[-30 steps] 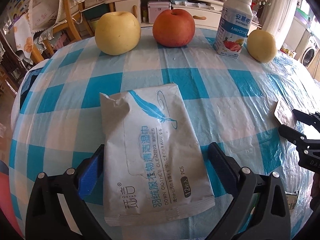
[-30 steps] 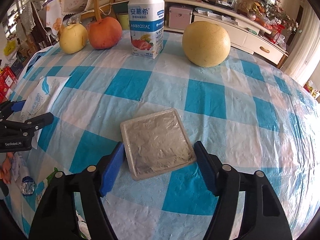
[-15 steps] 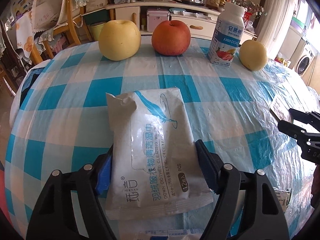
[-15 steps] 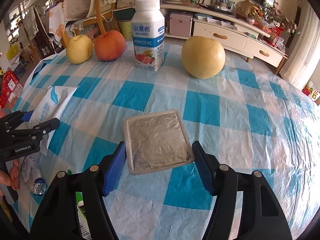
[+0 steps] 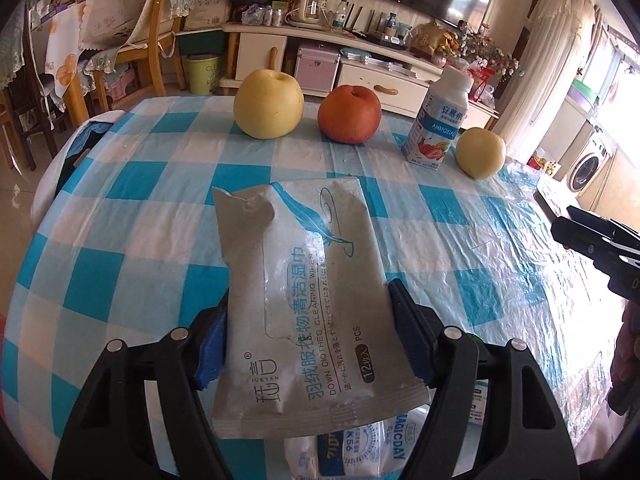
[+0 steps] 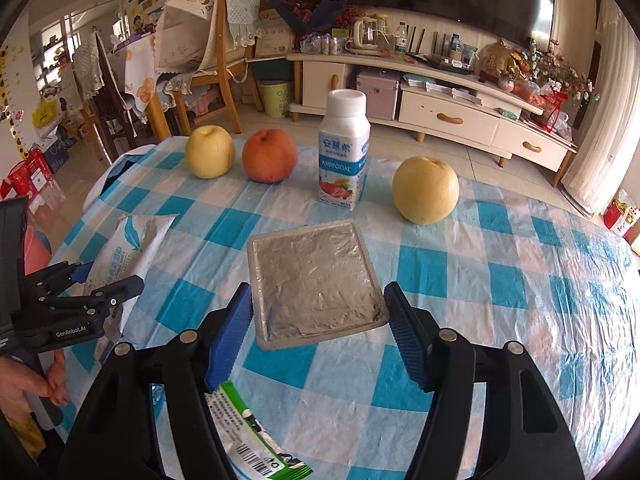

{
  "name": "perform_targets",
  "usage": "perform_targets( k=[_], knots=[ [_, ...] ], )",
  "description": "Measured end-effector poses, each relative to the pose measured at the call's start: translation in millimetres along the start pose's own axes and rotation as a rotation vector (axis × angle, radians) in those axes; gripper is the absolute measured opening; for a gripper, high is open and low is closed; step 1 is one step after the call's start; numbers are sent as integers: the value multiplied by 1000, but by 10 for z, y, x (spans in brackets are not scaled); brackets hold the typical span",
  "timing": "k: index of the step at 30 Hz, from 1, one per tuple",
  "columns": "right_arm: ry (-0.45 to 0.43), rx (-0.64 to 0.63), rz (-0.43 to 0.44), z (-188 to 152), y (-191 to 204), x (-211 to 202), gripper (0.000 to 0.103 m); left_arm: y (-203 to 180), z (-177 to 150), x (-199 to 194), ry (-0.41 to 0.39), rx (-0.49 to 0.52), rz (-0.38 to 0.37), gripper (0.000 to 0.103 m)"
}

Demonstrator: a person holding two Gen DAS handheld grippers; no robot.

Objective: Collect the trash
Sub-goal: 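Lift the wipes pack with left tool while right tool carries the foil tray to the bucket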

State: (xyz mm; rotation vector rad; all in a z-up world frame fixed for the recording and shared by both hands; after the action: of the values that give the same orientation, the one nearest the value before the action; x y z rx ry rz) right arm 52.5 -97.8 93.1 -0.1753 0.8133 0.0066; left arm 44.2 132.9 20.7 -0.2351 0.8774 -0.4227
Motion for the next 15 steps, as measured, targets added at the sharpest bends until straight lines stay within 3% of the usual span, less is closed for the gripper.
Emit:
perform_targets(
  k=[15],
  knots=[
    [-59,-14,120,127,648,-480,67,281,-271,-809,-152,-121,-35,73]
  ],
)
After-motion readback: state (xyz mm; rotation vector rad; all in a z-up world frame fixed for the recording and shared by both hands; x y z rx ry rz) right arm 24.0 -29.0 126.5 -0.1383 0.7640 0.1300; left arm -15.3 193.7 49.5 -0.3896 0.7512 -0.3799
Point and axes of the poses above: each gripper's, at about its wrist camera, not at the fingertips, and x roughly the way its jaws point, y to its left, z to its top, the point moved 4 cm from there along x, roughly the way its jaws point, and after that the axes turned 15 degrees about -z, right-handed, at the moved point
